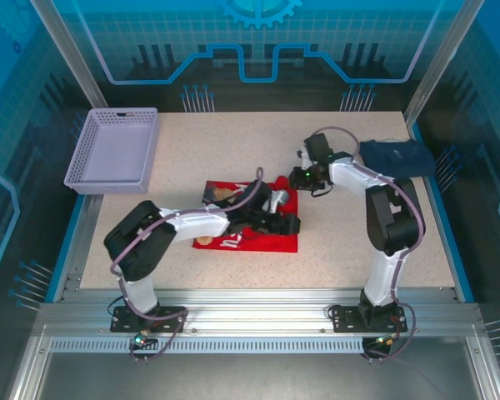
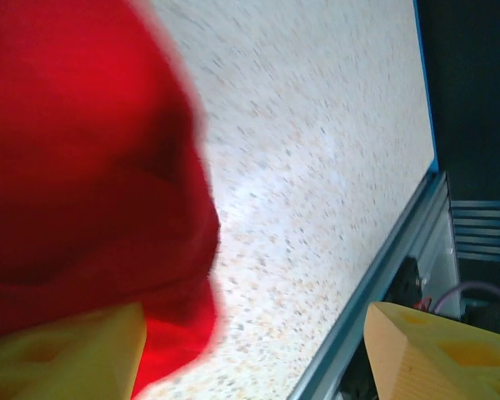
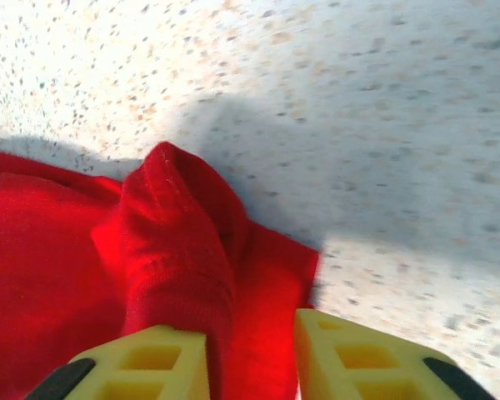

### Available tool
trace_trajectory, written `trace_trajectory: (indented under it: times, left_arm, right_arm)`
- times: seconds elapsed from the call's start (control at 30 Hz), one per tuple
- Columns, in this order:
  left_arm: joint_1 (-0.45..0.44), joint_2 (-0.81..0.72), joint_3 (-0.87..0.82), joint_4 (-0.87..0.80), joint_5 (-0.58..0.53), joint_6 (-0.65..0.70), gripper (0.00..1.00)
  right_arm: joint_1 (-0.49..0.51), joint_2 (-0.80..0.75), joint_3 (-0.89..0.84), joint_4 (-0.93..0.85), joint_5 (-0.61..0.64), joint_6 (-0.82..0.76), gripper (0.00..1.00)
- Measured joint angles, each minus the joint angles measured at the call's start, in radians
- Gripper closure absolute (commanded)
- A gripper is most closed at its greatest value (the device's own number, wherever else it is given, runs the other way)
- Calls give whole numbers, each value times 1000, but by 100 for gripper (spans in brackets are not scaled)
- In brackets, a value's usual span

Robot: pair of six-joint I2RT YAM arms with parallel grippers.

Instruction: Fold the inside-out t-shirt

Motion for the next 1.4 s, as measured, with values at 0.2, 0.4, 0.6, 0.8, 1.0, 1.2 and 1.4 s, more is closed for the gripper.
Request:
trace_trajectory:
  times: [0.2,0.4,0.6,0.8,1.0,1.2,1.4]
  left_arm:
    - [-56,33,67,-50,-5,80,24]
    - [-9,-154,-18,-119,-54,176,23]
    - [165,-271,-95,-144,-103,177,24]
    - [158,-204,-184,-129,-114,177,25]
    - [2,-113,-204,-100,-111,227,26]
    - [-56,-160,-185,-109,-90,321,23]
    - [97,-256,-115,-103,-81,311,23]
  right_arm:
    - [-121,-111,-94,-21,-101,-20,55]
    - [-95,-225,-193,-3,-190,-14,41]
    - [-26,-205,-182,53,-217,-2,50]
    - [-8,-19,-58,84,-224,14,59]
    - [-27,170,84,27,-197,14,64]
    - [-50,176,185,-47,-148,-27,58]
    - [-56,-81,-24,-32,-180,-25,51]
